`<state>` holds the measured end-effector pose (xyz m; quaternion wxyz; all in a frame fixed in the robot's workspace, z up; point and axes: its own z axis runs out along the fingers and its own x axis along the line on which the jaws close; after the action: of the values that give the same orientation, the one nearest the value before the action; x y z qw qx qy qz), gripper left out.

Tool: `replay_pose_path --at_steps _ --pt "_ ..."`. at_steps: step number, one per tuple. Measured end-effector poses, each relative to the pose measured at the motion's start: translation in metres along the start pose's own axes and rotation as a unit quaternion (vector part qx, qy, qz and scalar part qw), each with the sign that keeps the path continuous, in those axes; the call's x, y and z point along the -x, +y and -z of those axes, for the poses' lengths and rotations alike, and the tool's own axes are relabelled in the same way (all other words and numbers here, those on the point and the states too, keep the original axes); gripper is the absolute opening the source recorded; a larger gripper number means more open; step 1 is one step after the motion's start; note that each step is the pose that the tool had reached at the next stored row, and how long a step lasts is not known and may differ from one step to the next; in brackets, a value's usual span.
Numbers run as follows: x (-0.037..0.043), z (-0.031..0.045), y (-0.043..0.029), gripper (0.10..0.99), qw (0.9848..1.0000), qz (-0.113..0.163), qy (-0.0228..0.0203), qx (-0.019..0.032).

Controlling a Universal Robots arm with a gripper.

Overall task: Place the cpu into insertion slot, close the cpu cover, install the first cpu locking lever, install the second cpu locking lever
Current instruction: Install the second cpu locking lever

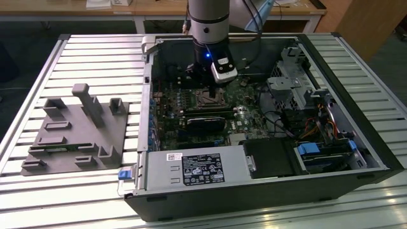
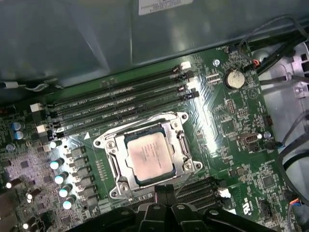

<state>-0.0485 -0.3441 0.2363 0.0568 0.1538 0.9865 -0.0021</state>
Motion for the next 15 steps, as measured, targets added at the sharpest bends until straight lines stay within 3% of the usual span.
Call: replay_pose_path --at_steps 8,15 --pt "0.0039 -0.0011 -0.0127 0.106 1.0000 0.001 0.0000 0.0000" --pt "0.0011 -0.0041 -0.0165 0.106 0.9997 0.022 0.0005 0.0025"
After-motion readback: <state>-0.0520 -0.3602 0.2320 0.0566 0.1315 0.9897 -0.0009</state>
